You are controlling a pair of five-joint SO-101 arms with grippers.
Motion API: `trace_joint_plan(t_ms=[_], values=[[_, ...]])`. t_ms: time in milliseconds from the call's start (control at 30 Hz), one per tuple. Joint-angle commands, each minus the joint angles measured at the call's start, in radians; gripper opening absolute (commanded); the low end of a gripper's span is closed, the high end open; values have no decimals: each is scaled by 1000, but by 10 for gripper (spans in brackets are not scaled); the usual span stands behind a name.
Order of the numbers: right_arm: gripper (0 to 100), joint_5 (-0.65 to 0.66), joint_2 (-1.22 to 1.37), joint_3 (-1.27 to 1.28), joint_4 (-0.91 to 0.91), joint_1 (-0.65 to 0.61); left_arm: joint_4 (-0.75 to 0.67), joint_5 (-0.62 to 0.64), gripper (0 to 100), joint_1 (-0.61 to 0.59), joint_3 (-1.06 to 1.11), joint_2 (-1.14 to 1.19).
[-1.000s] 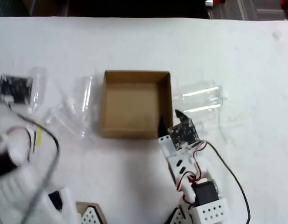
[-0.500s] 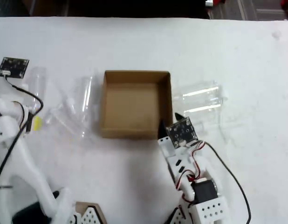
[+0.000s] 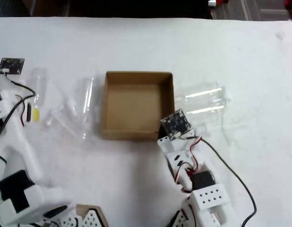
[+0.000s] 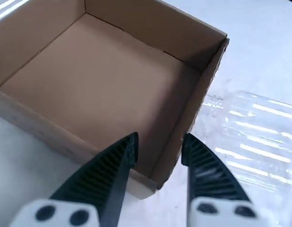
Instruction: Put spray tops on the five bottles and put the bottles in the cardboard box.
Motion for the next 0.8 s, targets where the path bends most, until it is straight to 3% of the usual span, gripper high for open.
trace_joint_plan(t_ms=[0,267,567,767], values=[[133,31,44,-49,-53,-8,-121,20,188,-13,-49,67],[133,32,50,-43,-51,-48,-319,23,188,-12,-57,252],[133,34,51,-41,-48,-67,-344,29,188,21,-57,274],[133,34,51,-41,-47,-67,-353,186,188,42,-57,277]])
